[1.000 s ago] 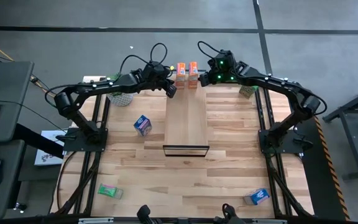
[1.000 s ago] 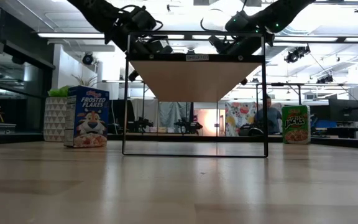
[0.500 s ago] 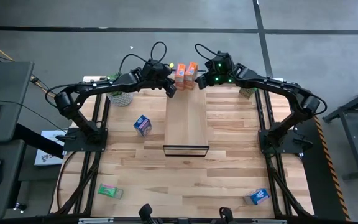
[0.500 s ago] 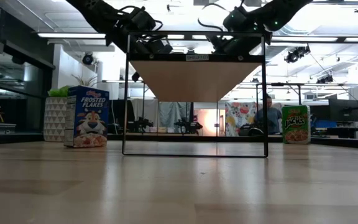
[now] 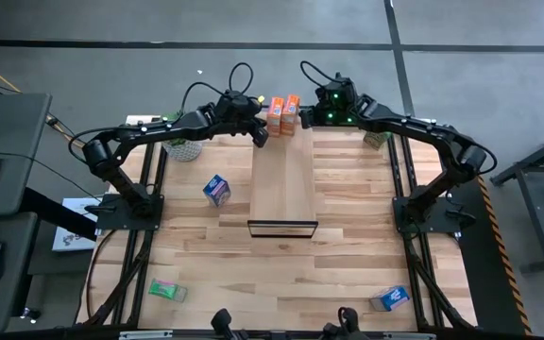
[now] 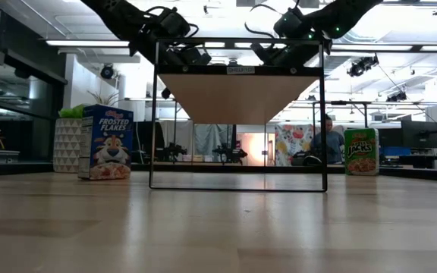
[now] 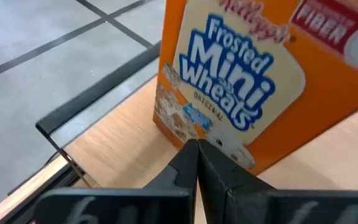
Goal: Stack cereal on shelf
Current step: Put the orange cereal box on the shelf aligned with the other orange cereal box
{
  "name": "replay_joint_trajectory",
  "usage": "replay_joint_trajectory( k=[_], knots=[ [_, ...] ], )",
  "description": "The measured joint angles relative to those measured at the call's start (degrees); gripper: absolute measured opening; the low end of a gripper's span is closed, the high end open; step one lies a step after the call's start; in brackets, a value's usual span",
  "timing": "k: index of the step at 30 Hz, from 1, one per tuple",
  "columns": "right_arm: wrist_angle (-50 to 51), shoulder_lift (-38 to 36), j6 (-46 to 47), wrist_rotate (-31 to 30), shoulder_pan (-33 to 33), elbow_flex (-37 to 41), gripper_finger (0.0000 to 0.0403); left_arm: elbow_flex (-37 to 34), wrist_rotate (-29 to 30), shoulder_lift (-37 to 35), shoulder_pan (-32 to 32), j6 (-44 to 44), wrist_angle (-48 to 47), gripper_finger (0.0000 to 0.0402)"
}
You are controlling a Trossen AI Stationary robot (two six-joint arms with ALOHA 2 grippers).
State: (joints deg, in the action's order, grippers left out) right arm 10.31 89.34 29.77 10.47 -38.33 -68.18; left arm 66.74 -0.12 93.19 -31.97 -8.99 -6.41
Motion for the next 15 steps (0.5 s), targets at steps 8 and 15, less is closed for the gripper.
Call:
replay_joint_trajectory(
  k=[8,15],
  knots=[
    [-2.41,0.87,0.93,0.03,-0.07,0.00,0.0000,0.00,0.79,-0.04,0.00,-0.94,0.76,0.0000],
    [-2.88,1.43,1.36,1.78,0.33,0.00,0.0000,0.00,2.64,-0.04,0.04,-4.39,0.94,0.0000]
  ],
)
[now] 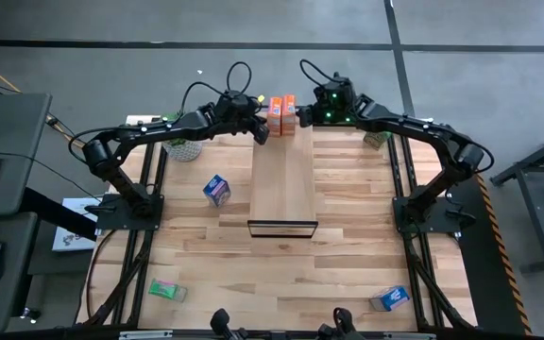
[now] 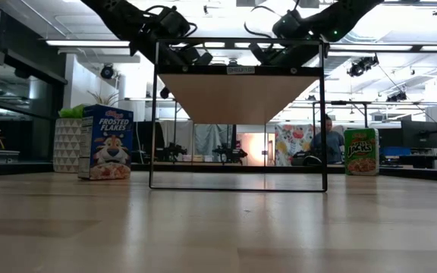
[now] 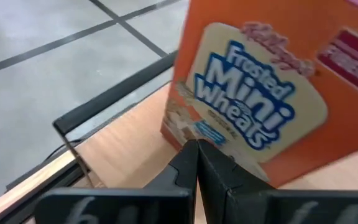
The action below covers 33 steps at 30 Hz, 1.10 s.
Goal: Stack cereal on shelf
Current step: Put the orange cereal box on the shelf aligned with the other orange cereal box
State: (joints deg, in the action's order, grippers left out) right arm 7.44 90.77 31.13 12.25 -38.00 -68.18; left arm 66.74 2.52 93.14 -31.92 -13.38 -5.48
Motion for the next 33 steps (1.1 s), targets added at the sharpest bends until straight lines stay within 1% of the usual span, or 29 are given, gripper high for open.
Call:
replay_joint_trajectory(
  k=[9,33],
  knots=[
    [0.05,0.04,1.01,0.01,0.13,0.00,0.0000,0.04,0.42,0.00,0.83,-0.12,2.62,0.0000],
    [0.03,0.04,1.47,0.37,0.00,0.00,0.0000,0.04,1.16,0.00,0.83,-0.01,2.38,0.0000]
  ],
)
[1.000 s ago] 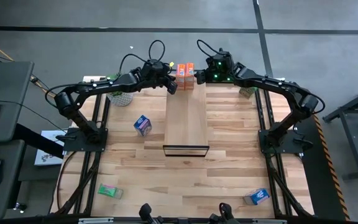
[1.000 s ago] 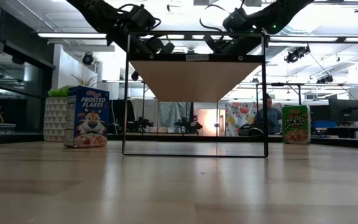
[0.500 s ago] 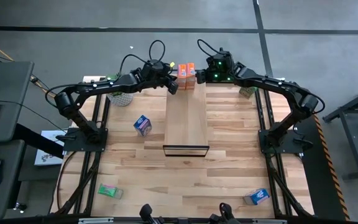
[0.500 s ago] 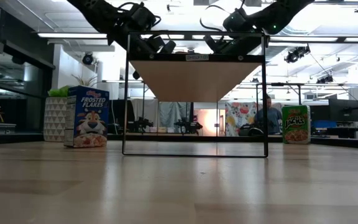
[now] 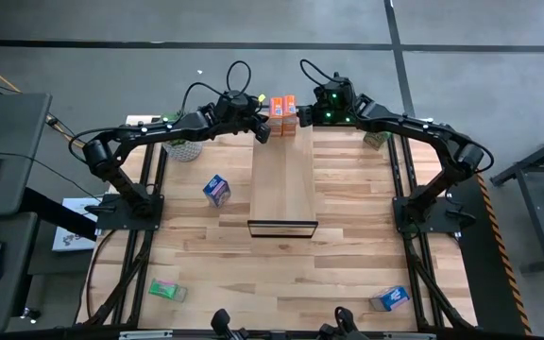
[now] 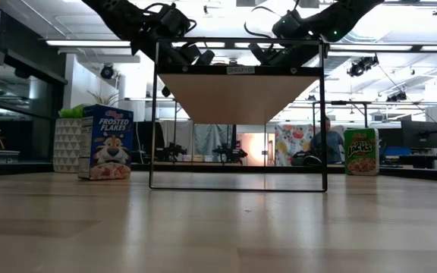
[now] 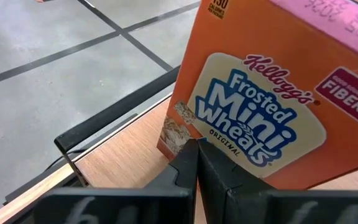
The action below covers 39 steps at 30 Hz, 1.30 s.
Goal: Stack cereal on shelf
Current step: Put the orange cereal box on the shelf aligned with the other orange cereal box, then put the top blue cereal box on the shelf
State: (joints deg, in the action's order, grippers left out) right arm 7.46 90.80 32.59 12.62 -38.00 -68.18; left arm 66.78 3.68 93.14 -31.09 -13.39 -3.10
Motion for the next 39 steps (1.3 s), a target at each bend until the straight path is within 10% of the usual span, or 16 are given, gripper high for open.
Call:
replay_joint_trajectory(
  k=[26,39],
  knots=[
    [3.92,-0.56,-0.95,1.36,-2.34,0.00,0.0000,0.00,-0.95,-2.96,-3.41,3.08,-5.53,0.0000],
    [30.56,-15.41,-15.62,-3.27,-7.34,-0.02,0.0000,-10.66,-5.02,-23.69,-4.38,2.76,-10.04,0.0000]
  ],
)
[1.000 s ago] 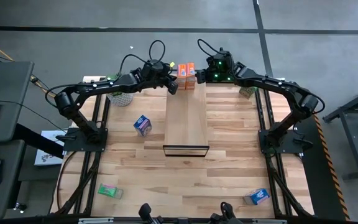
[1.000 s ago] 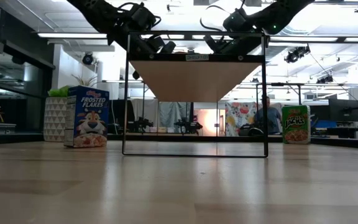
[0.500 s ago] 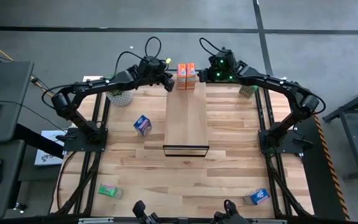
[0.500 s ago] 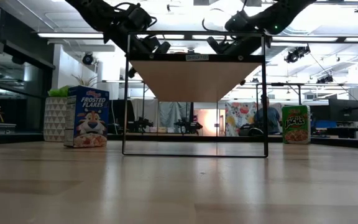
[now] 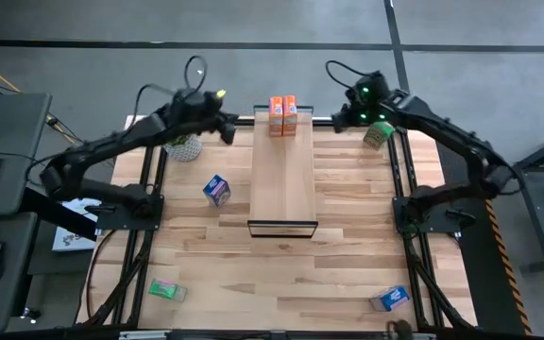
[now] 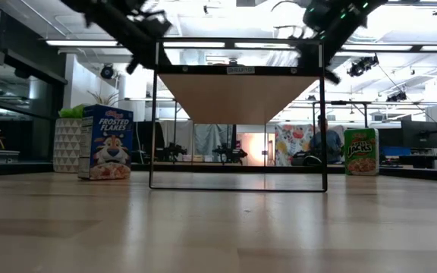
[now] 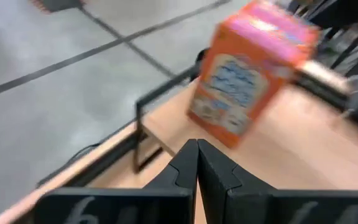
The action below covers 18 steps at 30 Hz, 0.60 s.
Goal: Stack cereal on shelf
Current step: Put the top blue cereal box on the shelf
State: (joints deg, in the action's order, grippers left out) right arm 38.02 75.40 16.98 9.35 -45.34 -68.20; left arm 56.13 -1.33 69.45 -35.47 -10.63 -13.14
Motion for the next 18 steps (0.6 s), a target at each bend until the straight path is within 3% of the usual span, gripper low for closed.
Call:
replay_joint_trajectory(
  k=[4,8,13,18],
  knots=[
    [6.50,-5.98,-0.55,-2.19,0.79,0.00,0.0000,-9.79,-0.03,-10.68,4.81,-6.86,3.21,0.0000],
    [8.11,-10.85,0.32,-3.41,2.92,0.00,0.0000,-14.31,1.67,-18.76,10.44,-10.58,1.00,0.0012],
    [8.02,-14.34,2.71,-7.69,5.10,0.00,0.0000,-11.58,3.33,-22.31,13.98,-11.30,-6.11,0.0071],
    [8.11,-14.87,3.97,-8.48,5.77,0.00,0.0000,-4.81,3.09,-20.11,14.98,-8.66,-21.01,0.0169]
  ],
)
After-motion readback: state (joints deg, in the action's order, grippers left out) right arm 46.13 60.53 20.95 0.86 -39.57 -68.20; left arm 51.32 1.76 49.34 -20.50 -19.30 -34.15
